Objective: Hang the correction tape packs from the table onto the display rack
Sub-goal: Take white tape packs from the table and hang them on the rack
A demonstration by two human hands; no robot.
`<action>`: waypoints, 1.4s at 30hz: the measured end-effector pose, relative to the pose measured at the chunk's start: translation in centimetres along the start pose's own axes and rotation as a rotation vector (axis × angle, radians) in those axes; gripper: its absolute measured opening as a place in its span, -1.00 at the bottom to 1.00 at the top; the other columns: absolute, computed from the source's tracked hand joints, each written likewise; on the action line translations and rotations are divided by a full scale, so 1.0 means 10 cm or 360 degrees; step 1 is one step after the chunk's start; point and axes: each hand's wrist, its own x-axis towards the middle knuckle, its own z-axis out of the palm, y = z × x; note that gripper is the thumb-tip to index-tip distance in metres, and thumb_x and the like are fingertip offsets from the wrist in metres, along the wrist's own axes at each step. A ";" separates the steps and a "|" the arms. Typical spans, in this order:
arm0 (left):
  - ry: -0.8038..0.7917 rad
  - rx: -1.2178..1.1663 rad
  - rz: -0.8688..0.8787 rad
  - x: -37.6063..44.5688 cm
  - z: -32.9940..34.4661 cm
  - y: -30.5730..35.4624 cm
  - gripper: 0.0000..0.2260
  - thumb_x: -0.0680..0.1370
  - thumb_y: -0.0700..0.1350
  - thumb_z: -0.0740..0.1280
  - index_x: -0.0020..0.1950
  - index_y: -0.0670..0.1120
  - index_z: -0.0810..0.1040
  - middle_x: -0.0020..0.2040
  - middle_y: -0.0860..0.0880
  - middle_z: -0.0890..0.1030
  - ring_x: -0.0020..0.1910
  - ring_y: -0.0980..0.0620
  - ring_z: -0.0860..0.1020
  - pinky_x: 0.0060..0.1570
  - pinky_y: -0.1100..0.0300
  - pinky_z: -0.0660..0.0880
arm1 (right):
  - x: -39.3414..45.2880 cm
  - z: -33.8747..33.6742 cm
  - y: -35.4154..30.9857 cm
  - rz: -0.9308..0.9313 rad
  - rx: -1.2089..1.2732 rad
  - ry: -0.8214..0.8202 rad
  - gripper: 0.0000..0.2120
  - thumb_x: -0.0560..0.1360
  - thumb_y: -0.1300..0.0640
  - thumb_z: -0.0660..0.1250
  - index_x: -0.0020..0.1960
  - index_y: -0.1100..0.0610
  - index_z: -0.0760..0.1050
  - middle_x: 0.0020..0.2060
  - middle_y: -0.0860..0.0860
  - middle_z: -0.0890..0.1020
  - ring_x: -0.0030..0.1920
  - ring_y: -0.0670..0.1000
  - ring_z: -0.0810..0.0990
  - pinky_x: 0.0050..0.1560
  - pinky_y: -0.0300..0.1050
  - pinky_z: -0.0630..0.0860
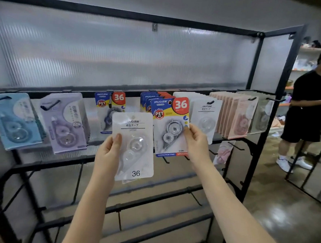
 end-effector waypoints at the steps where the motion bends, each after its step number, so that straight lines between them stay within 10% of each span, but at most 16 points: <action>1: 0.0022 -0.0001 -0.0004 -0.02 -0.01 0.00 -0.81 0.63 -0.01 0.20 -0.09 0.01 0.56 -0.14 0.05 0.64 -0.12 0.04 0.57 -0.07 0.16 0.50 | 0.02 -0.01 0.03 -0.0003 -0.0012 -0.0009 -0.81 0.62 0.12 0.19 -0.07 -0.04 0.54 -0.07 0.00 0.67 0.01 0.10 0.62 0.08 0.16 0.55; 20: 0.0299 0.0068 -0.0114 -0.48 -0.20 -0.10 -0.82 0.63 -0.06 0.19 -0.03 -0.05 0.57 -0.14 0.01 0.69 -0.11 -0.01 0.62 -0.06 0.08 0.53 | 0.41 0.31 0.24 0.0126 -0.0448 -0.0127 -0.79 0.64 0.13 0.12 -0.03 0.21 0.46 -0.14 0.04 0.52 -0.15 0.01 0.43 -0.35 -0.27 0.27; 24: 0.0320 0.0115 -0.0116 -0.53 -0.21 -0.14 -0.81 0.64 -0.06 0.19 -0.01 -0.04 0.59 -0.02 -0.08 0.68 -0.01 -0.09 0.60 0.08 0.00 0.51 | 0.23 0.32 0.37 0.0237 -0.0365 -0.0159 -0.77 0.63 0.15 0.13 0.12 0.23 0.50 -0.05 0.02 0.53 -0.03 0.00 0.47 -0.09 -0.18 0.36; 29: 0.0224 0.0086 -0.0149 -0.55 0.05 -0.23 -0.81 0.64 -0.07 0.19 -0.01 -0.05 0.59 -0.13 0.00 0.69 -0.11 -0.03 0.62 -0.10 0.10 0.52 | -0.02 0.12 0.72 0.0319 -0.0340 -0.0327 -0.79 0.61 0.21 0.15 -0.15 0.04 0.46 -0.18 -0.02 0.61 -0.04 0.11 0.61 0.10 0.13 0.52; 34: -0.0009 0.0052 -0.0177 -0.49 0.62 -0.29 -0.82 0.63 -0.06 0.20 -0.03 -0.03 0.58 -0.06 -0.04 0.68 -0.04 -0.08 0.60 0.00 0.00 0.52 | -0.07 -0.45 0.86 0.0316 -0.0725 -0.0771 -0.83 0.62 0.16 0.16 0.16 0.12 0.46 0.02 -0.03 0.59 0.07 -0.05 0.53 0.03 -0.22 0.39; 42: -0.0320 0.0108 0.0232 -0.14 1.72 -0.10 -0.80 0.66 -0.12 0.15 -0.11 -0.08 0.49 -0.20 0.00 0.56 -0.23 0.12 0.50 -0.20 0.20 0.43 | 0.25 -1.26 0.86 0.0341 -0.1411 -0.0935 -0.69 0.60 0.12 0.13 0.32 0.09 0.41 0.20 0.06 0.57 0.18 0.06 0.54 0.02 -0.21 0.38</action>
